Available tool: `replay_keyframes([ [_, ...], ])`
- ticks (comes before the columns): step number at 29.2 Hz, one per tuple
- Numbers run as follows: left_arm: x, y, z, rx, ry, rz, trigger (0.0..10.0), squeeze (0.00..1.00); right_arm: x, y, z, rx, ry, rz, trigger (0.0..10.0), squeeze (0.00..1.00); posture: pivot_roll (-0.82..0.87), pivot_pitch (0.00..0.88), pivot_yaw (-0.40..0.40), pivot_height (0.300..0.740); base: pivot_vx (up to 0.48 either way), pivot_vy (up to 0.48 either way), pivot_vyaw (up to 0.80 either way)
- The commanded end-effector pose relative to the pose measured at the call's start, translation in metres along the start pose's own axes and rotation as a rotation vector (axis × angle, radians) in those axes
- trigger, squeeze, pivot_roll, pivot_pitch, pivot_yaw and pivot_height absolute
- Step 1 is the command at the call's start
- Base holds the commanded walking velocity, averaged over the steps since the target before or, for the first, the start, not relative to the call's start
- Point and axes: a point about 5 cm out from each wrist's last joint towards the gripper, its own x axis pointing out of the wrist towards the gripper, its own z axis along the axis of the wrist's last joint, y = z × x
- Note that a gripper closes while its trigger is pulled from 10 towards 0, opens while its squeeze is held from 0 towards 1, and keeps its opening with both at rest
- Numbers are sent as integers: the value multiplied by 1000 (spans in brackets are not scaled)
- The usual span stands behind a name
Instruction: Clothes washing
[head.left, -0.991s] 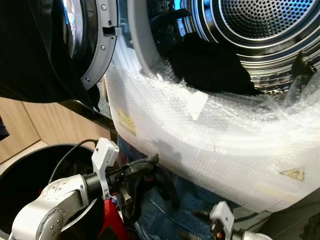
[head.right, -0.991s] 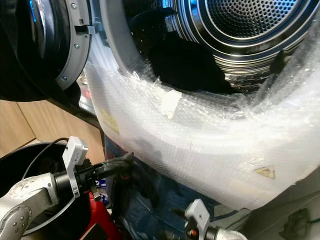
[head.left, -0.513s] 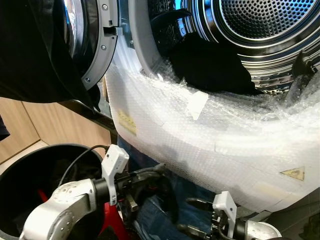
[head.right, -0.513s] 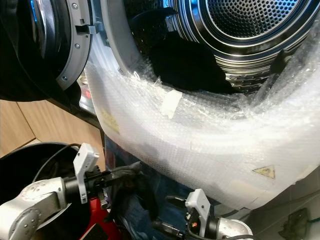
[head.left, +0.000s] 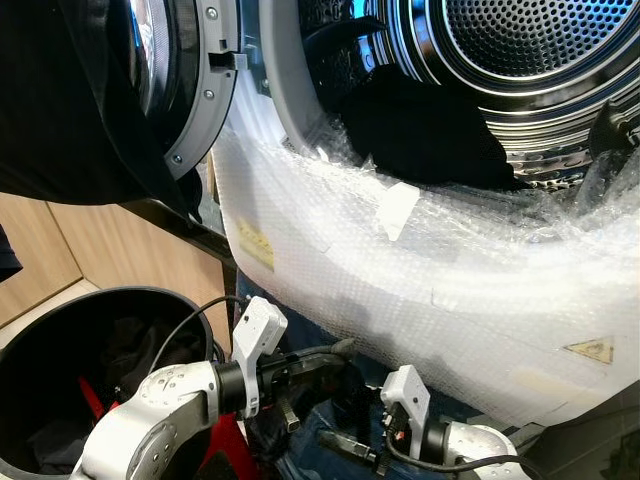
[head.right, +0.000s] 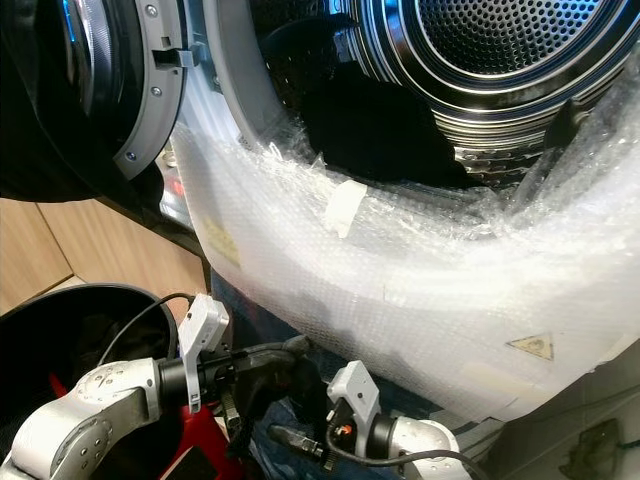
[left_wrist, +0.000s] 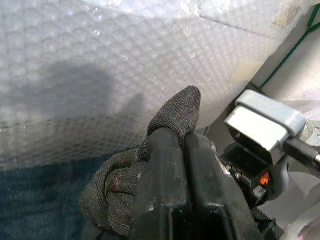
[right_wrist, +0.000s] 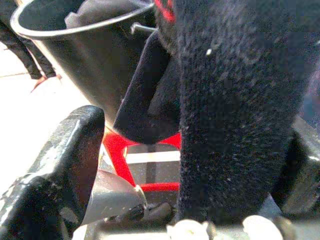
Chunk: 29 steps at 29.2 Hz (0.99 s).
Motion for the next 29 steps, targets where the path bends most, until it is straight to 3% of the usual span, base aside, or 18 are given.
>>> replay_keyframes([
  [1,3,1,1,21,6,-5,0,0,2,-1,0,-19,19,-6,10000,0,98,53,-96,740,0,0,0],
  [2,3,1,2,24,6,-5,0,0,4,-3,-3,-8,27,-31,10000,0,100,54,-97,740,0,0,0],
  [3,3,1,2,26,6,-5,0,0,5,-4,-4,-5,32,-39,2980,0,101,52,-98,740,0,0,0],
  [4,3,1,2,27,6,-5,0,0,6,-4,-4,-3,36,-44,0,0,101,53,-98,740,0,0,0],
  [15,3,1,2,34,4,-3,0,0,8,-7,-4,-32,47,-66,0,0,104,53,-101,740,0,0,0],
  [29,2,2,2,43,14,0,0,0,-5,-15,-11,-37,84,-104,0,0,105,52,-101,740,0,0,0],
])
